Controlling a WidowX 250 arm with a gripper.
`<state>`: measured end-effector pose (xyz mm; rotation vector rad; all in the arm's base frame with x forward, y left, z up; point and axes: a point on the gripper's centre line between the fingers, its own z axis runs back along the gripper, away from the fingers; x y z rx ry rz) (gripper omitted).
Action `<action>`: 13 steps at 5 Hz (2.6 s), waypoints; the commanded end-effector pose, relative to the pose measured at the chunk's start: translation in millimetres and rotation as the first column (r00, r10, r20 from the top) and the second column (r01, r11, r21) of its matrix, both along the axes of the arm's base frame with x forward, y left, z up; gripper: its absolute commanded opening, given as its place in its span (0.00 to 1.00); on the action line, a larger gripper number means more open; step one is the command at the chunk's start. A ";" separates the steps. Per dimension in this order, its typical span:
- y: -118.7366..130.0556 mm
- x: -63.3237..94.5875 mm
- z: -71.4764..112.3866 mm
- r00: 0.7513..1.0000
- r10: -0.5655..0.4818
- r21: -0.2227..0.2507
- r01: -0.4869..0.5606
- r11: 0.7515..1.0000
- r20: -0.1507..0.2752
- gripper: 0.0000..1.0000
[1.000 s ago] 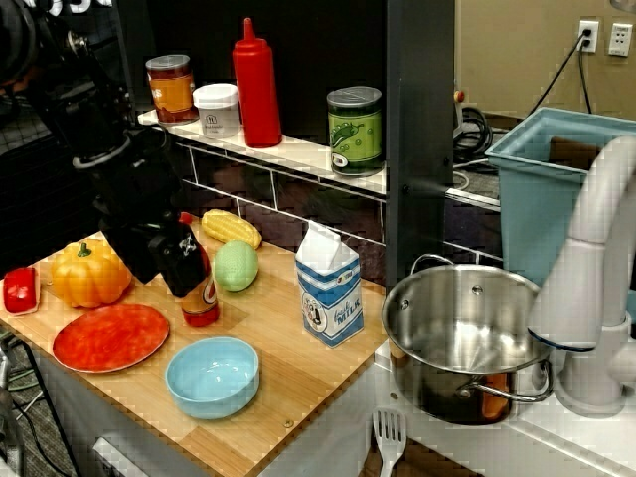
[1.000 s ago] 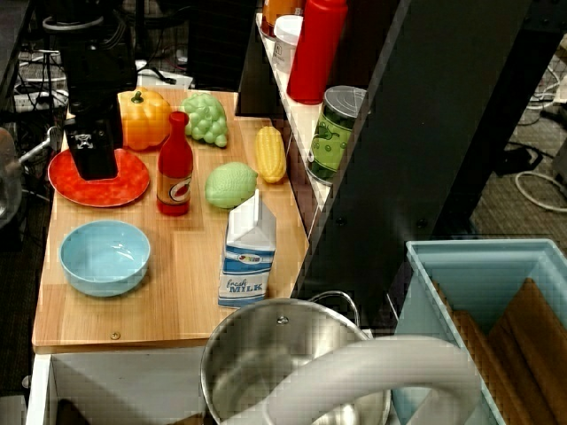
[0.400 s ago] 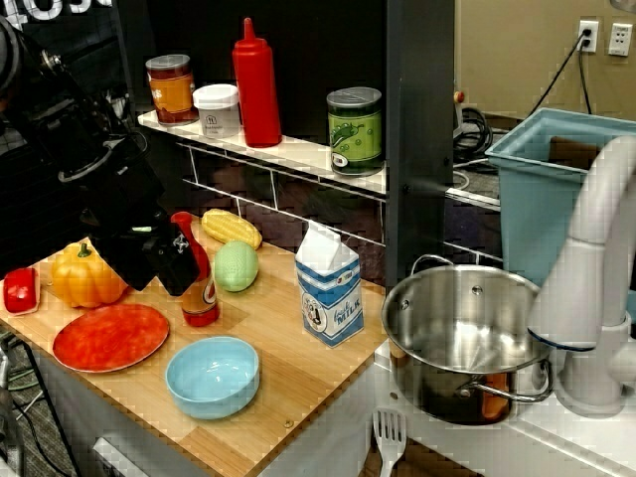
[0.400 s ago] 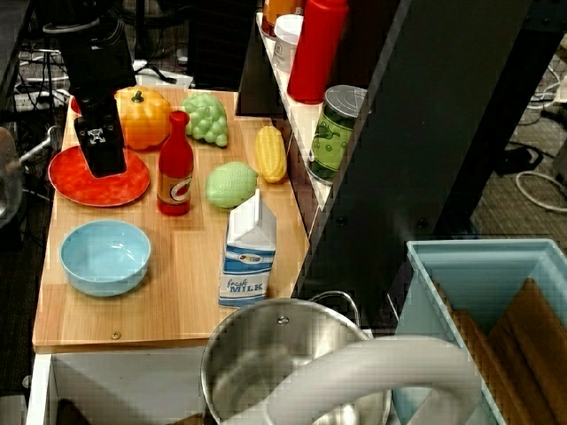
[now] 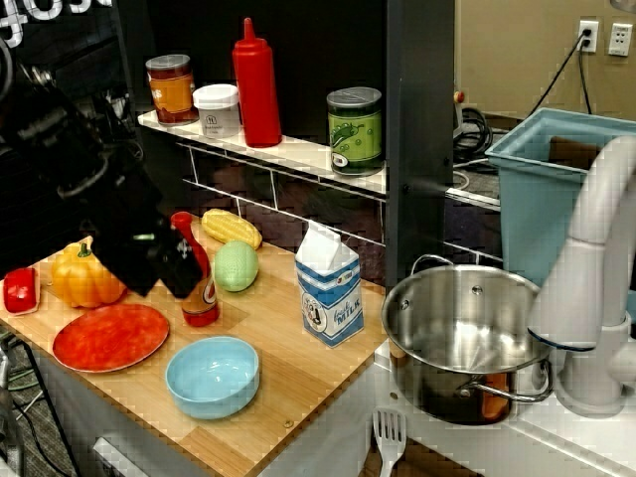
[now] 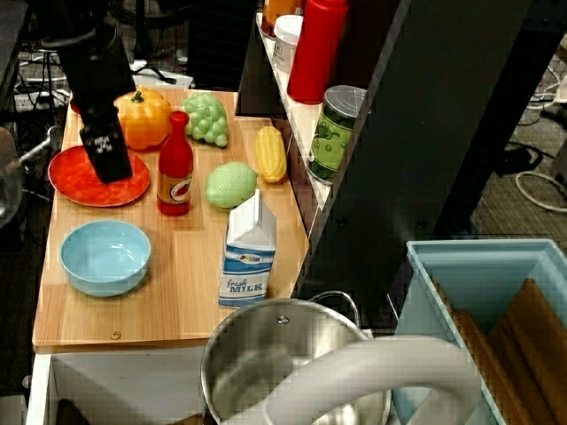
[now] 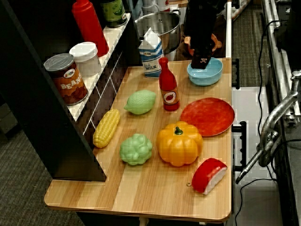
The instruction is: Lift bowl
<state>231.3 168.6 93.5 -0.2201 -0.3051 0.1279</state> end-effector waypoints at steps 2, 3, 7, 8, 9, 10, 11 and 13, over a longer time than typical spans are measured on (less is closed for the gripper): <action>-5.0 4.2 -17.0 0.999 -0.050 0.069 0.049 0.996 0.006 1.00; -7.4 7.6 -22.7 0.996 -0.085 0.082 0.088 0.993 -0.039 1.00; -3.4 18.1 -24.3 0.983 -0.148 0.155 0.163 0.974 -0.107 1.00; 0.7 13.7 -25.4 0.980 -0.164 0.170 0.181 0.969 -0.111 1.00; 0.5 5.7 -24.2 0.977 -0.184 0.168 0.201 0.965 -0.109 1.00; 0.5 -4.7 -27.4 0.973 -0.209 0.166 0.223 0.960 -0.096 1.00; 1.8 -15.0 -41.0 0.977 -0.194 0.173 0.206 0.963 -0.084 1.00; 3.3 -15.9 -65.7 0.987 -0.134 0.166 0.148 0.975 -0.092 1.00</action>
